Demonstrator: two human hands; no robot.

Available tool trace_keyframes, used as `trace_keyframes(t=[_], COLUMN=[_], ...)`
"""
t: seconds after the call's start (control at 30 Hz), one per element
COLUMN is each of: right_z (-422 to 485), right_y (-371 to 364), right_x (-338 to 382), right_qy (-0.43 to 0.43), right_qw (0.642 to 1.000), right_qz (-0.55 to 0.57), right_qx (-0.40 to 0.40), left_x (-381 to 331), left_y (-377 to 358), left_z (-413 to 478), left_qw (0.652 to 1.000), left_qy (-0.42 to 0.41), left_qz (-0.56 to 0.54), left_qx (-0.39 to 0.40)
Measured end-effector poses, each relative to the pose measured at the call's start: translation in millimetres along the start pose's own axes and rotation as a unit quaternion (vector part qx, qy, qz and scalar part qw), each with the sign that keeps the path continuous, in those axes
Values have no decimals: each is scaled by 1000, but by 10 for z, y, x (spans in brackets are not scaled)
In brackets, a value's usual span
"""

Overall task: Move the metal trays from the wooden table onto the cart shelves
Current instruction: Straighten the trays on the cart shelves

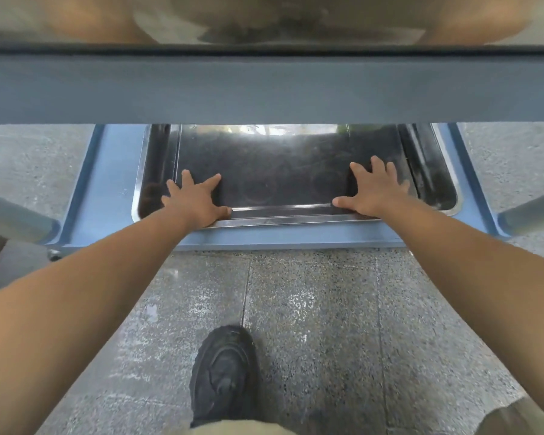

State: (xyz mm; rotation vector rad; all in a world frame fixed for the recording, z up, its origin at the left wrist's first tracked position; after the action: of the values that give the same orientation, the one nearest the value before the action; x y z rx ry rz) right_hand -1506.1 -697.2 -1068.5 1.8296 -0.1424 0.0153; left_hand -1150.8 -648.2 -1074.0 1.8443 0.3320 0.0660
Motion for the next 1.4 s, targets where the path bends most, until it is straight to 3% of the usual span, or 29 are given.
trace_keyframes(t=[0.1,0.2,0.63,0.83,1.4], right_z=[111,183,303,215,-185], right_y=[115,131,23,-61,-214], right_x=[-141,-271,-165,-163,-170], right_qy=[7,1,13,11,1], right_qw=[999,999,999,1000,999], right_qz=[17,14,16,10,15], right_qx=[-45,-44,28,20,31], left_x=[-114,-145,-257,-184,55], left_y=[97,116,4,-33,-252], left_z=[78,162,418,353,121], left_qw=[997,995,999,999,999], left_qy=[-37,-17,14,-9,-18], left_qz=[1,-50,-16,-25,3], left_qx=[-69,-90,28,-22,-28])
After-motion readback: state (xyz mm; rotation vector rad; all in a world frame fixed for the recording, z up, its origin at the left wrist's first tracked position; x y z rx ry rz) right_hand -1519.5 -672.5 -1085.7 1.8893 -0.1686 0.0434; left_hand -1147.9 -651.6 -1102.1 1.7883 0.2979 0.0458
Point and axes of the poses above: each hand's wrist, its own z-axis towards the middle knuckle, its own y-axis out of the back of the hand, x = y × z, the point moved 6 cm from there along z, towards the middle knuckle, and after that the axes turned 10 degrees about -x, right-handed, at the moved point
